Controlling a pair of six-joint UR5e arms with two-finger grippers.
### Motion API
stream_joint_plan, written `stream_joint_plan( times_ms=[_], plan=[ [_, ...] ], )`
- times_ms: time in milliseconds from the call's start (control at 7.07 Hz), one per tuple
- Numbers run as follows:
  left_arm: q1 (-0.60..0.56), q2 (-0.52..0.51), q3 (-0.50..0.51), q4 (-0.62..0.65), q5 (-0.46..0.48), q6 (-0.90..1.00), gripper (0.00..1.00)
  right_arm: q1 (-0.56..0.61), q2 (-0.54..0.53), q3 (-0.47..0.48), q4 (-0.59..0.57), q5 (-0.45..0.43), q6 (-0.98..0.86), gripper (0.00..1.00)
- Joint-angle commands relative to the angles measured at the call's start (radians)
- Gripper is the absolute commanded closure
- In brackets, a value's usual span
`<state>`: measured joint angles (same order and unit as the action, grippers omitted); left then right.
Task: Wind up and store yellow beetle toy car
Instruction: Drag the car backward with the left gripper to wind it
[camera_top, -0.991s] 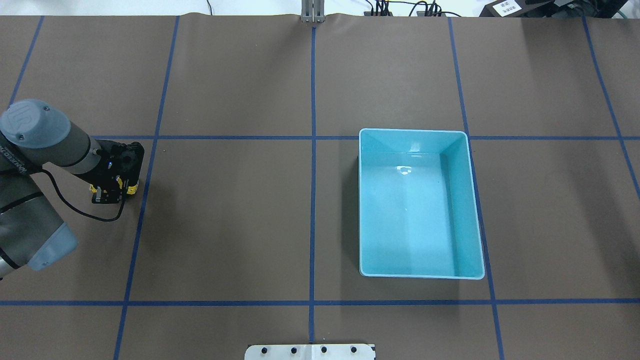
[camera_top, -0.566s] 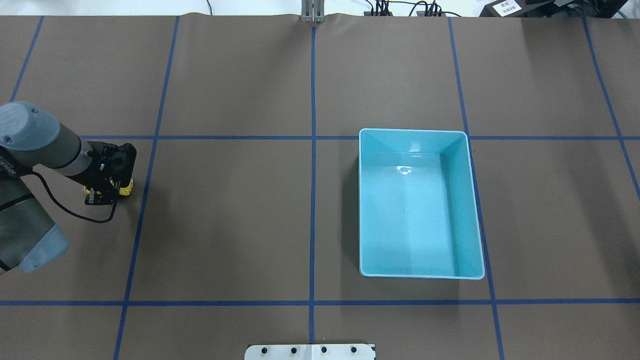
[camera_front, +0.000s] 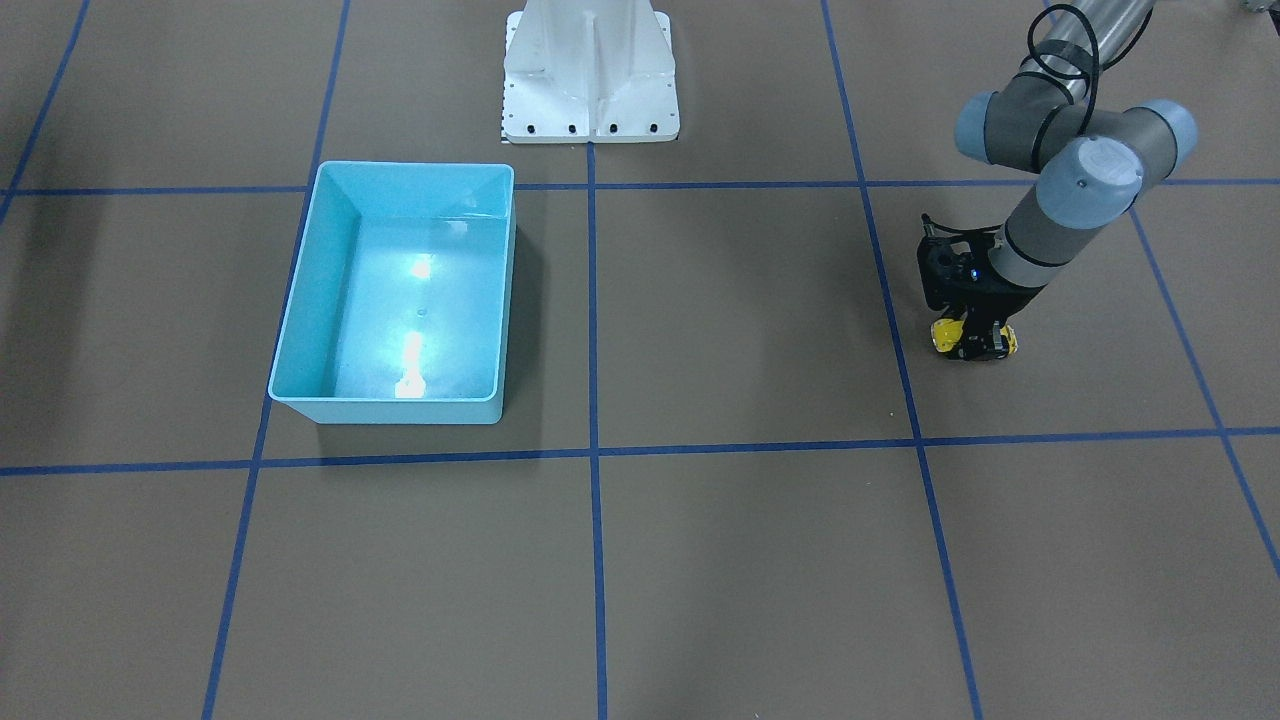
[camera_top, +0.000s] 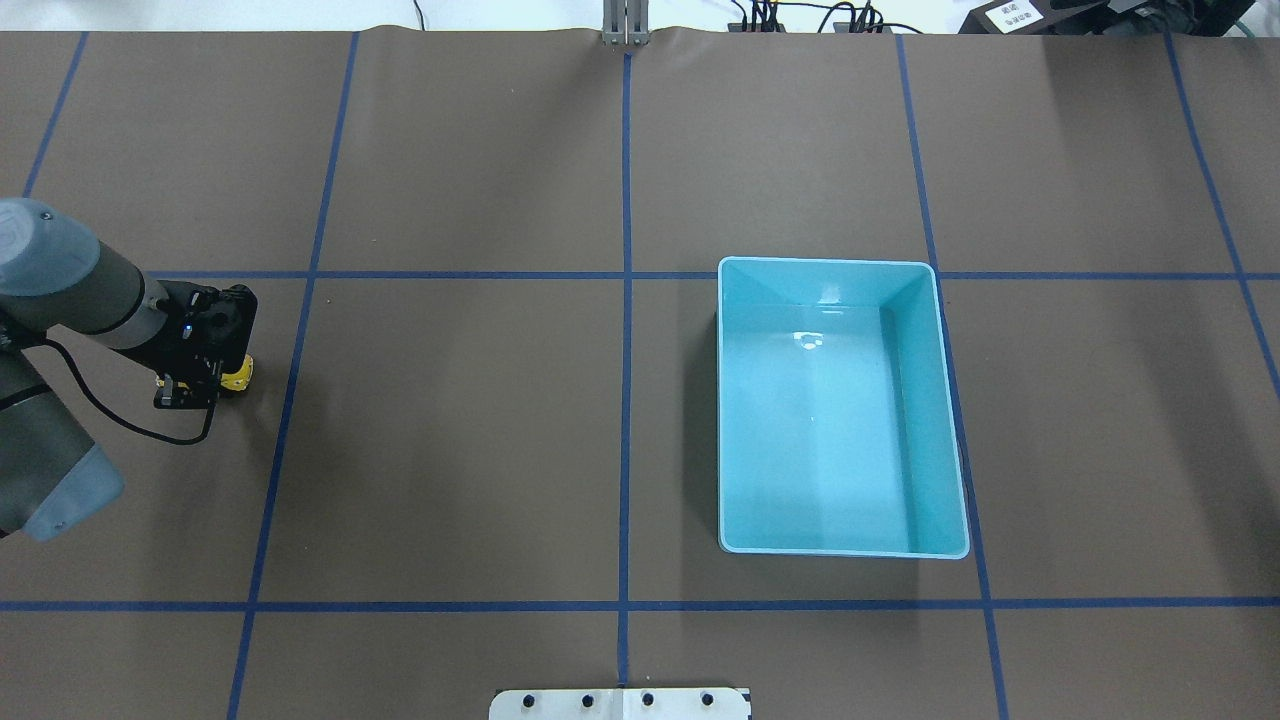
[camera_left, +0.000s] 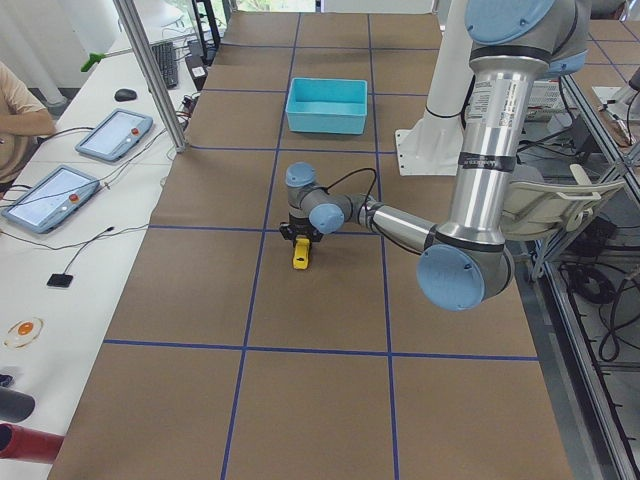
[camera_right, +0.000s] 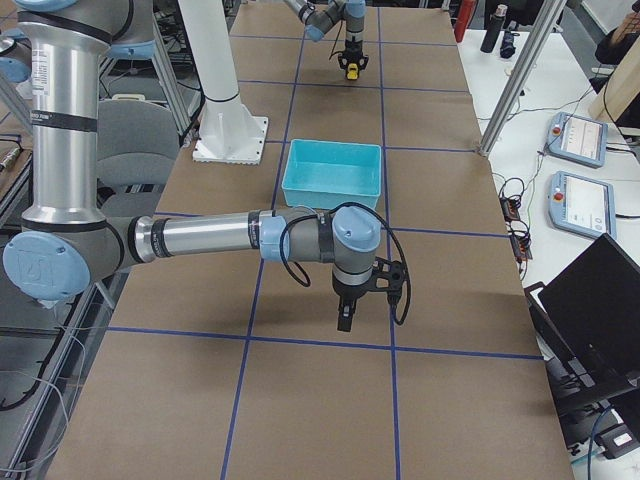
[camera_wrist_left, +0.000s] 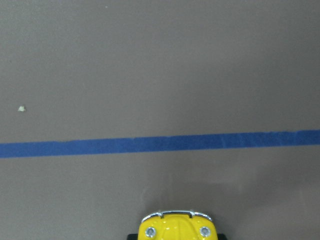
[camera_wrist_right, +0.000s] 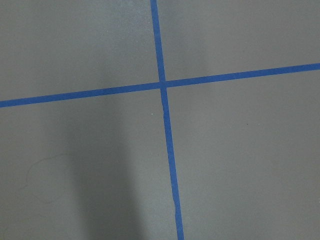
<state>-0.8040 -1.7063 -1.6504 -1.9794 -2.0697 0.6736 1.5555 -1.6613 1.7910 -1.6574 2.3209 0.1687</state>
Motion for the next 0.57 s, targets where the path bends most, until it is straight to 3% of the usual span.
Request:
stream_joint_plan(
  times_ms=[0, 142, 425],
  plan=[
    [-0.001, 0.004, 0.003, 0.001, -0.003, -0.003, 0.97, 0.0, 0.0, -0.001, -0.001, 0.0, 0.0, 0.0],
    [-0.001, 0.002, 0.012, 0.001, -0.004, 0.0, 0.01, 0.0, 0.0, -0.001, 0.001, 0.0, 0.0, 0.0],
    [-0.003, 0.002, 0.014, 0.001, -0.003, 0.0, 0.0, 0.0, 0.001, -0.002, 0.001, -0.002, 0.0, 0.0]
  ],
)
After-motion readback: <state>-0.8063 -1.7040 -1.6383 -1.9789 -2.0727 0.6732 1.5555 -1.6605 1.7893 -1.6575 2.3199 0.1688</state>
